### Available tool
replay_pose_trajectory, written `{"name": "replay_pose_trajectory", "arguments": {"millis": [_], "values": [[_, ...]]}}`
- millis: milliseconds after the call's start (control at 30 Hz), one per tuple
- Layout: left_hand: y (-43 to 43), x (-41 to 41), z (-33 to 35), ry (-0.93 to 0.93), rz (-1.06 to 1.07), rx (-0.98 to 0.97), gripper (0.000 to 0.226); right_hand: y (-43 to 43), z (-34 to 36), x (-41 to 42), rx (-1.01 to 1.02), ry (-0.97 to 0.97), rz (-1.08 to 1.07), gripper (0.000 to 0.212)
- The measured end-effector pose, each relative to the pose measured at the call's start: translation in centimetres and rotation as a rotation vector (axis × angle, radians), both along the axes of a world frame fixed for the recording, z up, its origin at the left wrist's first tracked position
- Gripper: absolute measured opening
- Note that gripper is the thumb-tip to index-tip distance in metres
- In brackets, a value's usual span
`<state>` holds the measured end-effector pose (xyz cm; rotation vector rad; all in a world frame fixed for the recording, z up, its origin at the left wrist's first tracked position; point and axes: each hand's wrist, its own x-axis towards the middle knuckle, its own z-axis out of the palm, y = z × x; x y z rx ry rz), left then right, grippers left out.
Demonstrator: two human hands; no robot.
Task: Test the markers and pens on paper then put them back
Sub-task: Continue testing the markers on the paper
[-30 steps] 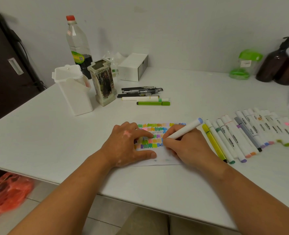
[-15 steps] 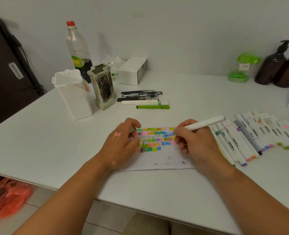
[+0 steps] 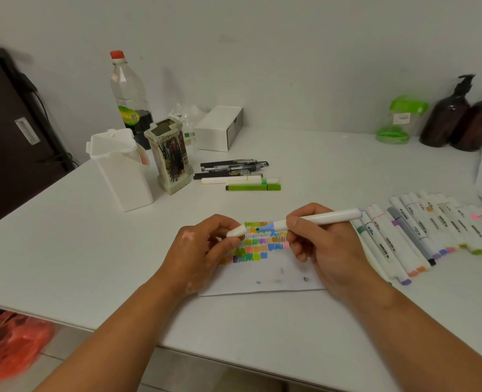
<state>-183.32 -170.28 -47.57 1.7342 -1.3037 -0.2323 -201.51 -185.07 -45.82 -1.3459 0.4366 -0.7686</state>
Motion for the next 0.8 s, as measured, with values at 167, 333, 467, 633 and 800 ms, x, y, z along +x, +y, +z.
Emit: {"name": "replay_pose_trajectory", "arguments": {"millis": [167, 333, 467, 633, 800], "values": [[0.1, -0.1, 0.2, -0.057, -0.018, -0.035, 0.018, 0.1, 0.0, -0.1, -0.054, 0.034, 0.030, 0.007], [0.1, -0.1, 0.2, -0.099, -0.034, -0.031, 0.020, 0.8, 0.1, -0.1, -0.158, 0.115, 0.065, 0.012], [0.1, -0.1, 0.2, -0.170, -0.041, -0.055, 0.025, 1.3, 0.2, 0.0, -0.230, 0.162, 0.062, 0.019], [0.1, -0.4, 0.3, -0.215, -0.018, -0.105, 0.024, 1.7, 0.6, 0.2, -0.247, 0.183, 0.041, 0.022], [0.0, -0.9, 0.5, -0.275, -0.014, -0.141, 0.026, 1.6, 0.5, 0.3, -0.233, 0.203, 0.026, 0.008]]}}
